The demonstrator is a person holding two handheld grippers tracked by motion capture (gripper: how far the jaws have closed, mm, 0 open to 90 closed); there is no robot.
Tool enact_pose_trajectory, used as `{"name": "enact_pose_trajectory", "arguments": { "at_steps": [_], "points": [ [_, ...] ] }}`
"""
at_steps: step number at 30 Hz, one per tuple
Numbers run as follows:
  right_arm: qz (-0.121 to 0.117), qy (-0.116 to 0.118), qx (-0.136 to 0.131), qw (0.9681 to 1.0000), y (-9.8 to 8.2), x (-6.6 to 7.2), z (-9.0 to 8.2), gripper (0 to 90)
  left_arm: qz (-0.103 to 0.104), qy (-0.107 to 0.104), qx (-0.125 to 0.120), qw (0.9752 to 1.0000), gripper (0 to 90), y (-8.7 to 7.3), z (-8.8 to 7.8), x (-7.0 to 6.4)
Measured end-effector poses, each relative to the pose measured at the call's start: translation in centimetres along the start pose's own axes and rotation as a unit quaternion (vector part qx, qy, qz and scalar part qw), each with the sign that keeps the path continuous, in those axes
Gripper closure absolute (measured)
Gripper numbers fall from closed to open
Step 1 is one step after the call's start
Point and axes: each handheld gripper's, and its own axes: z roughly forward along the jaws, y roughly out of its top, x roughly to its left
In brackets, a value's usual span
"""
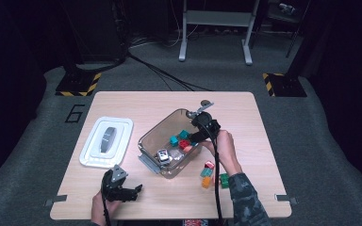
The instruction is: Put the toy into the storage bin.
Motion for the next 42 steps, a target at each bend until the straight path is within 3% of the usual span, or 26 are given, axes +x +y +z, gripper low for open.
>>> {"name": "enact_pose_trajectory", "arguments": {
  "at_steps": [11, 20, 33, 42],
  "points": [
    [0.015, 0.013, -0.045, 0.9988, -1.3, -0.1, -2.8, 17.0, 0.000, 0.000, 0.000, 1.0000, 5.3, 0.0, 0.0, 0.0],
    [0.037, 0.002, -0.068, 0.9970, -3.8, -0.4, -4.3, 13.3, 0.000, 0.000, 0.000, 1.0000, 5.3, 0.0, 0.0, 0.0],
    [0.085, -0.016, -0.055, 0.9947, -9.7, -1.5, -4.7, 4.3, 0.000, 0.000, 0.000, 1.0000, 5.3, 0.0, 0.0, 0.0],
    [0.127, -0.023, -0.043, 0.9907, -14.0, -1.9, -4.3, 1.1, 0.000, 0.000, 0.000, 1.0000, 5.3, 0.0, 0.0, 0.0]
  ]
}}
